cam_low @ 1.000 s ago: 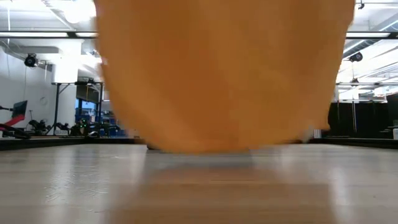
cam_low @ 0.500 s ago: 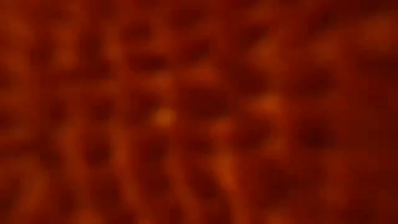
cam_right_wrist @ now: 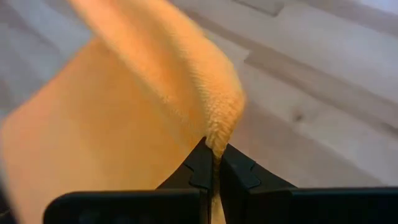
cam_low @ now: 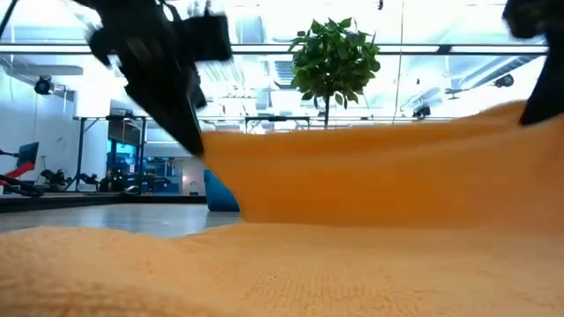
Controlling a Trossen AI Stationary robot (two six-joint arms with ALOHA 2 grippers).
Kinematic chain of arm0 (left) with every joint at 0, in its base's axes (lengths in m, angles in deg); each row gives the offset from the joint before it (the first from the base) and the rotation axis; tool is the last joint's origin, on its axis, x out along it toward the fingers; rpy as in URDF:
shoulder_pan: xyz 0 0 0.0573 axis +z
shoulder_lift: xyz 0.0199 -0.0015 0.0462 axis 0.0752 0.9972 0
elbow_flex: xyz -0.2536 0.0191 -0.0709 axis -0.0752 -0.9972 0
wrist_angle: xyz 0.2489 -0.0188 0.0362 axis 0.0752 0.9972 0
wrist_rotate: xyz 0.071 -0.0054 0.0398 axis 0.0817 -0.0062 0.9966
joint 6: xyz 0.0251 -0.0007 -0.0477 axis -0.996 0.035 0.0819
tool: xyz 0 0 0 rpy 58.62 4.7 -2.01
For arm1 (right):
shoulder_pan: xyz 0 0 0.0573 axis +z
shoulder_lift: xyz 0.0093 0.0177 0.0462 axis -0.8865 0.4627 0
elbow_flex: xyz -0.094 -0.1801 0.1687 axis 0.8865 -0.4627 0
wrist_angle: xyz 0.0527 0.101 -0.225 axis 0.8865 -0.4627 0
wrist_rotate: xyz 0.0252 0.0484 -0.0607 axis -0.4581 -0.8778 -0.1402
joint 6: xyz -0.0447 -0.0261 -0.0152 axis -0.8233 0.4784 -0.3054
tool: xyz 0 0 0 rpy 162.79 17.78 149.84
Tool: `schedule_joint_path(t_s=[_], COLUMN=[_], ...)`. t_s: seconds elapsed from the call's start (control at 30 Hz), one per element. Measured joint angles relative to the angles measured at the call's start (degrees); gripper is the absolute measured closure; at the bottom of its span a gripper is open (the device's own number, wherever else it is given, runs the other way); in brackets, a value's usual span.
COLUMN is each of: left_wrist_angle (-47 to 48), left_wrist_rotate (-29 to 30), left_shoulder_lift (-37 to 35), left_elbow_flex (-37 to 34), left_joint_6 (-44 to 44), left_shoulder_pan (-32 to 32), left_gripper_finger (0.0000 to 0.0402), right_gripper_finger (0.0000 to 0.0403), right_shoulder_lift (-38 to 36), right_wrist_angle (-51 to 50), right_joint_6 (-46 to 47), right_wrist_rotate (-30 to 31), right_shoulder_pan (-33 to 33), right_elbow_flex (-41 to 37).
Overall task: Fold microfiber towels
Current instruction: Fold the yellow microfiber towel
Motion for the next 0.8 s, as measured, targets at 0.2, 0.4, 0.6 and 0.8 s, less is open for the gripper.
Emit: schedule_joint_path(t_s=[0.2,0.4,0.6,0.8], left_wrist_angle=[-5.4,-6.1,-6.6,-7.1], left_wrist_rotate=[0.8,4.3,8.2,6.3], left_shoulder_lift=[8.6,11.8,9.8,6.8], left_elbow_flex=[0.2,2.0,2.1,2.1], left_joint_6=[0.1,0.2,1.7,3.3], left_shoulder_pan=[2.2,4.1,7.3,11.7], left_gripper_finger=[0.0402,0.0402,0.0393,0.0304], right_gripper_finger=[0.0394,0.039,0.0333,0.0249], right_shoulder_lift=[0.2,-0.1,-0.9,-4.1], right_wrist_angle=[0.2,0.3,-0.3,-4.0], right_joint_6=[-0.8,-2.1,-6.5,-8.2], right_wrist_rotate=[-0.3,-4.8,-7.0,-3.4], right_shoulder_pan=[-4.1,-10.0,-14.1,-14.8], right_elbow_flex=[-3.7,-5.1,-5.1,-3.3])
